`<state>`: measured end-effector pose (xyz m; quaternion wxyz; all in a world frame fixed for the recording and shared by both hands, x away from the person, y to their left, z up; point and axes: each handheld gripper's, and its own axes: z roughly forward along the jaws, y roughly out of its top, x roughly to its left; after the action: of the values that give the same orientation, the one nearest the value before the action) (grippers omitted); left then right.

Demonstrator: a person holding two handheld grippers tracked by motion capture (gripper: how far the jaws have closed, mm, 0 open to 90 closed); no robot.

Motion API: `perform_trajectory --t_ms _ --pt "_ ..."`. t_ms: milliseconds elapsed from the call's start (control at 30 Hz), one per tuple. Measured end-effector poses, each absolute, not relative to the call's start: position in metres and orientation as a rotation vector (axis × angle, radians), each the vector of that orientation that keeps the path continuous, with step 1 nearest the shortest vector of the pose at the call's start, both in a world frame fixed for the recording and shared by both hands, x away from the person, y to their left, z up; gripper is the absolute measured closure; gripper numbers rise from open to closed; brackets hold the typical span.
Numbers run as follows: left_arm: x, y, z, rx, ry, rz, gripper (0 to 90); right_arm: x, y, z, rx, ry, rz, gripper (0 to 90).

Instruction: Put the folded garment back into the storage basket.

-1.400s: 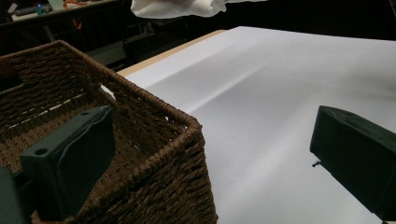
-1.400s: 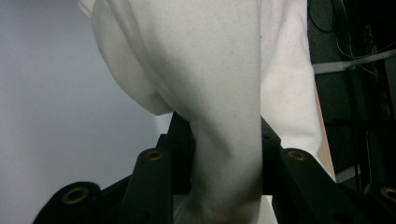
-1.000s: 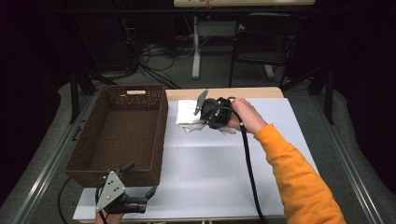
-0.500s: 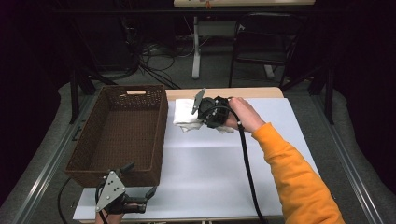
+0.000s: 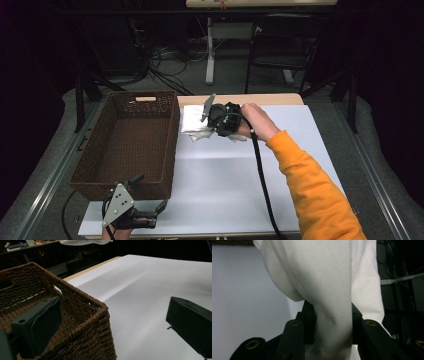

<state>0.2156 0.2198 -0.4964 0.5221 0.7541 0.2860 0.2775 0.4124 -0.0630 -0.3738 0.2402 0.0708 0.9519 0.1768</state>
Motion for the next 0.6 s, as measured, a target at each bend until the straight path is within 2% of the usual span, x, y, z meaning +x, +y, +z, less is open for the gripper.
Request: perform_trajectory --t_ms 600 --pt "0.215 0.2193 -0.4965 1.8 0.686 0.662 0.0 0.4128 -0.0556 -0.3692 0.179 2.587 0.509 67.4"
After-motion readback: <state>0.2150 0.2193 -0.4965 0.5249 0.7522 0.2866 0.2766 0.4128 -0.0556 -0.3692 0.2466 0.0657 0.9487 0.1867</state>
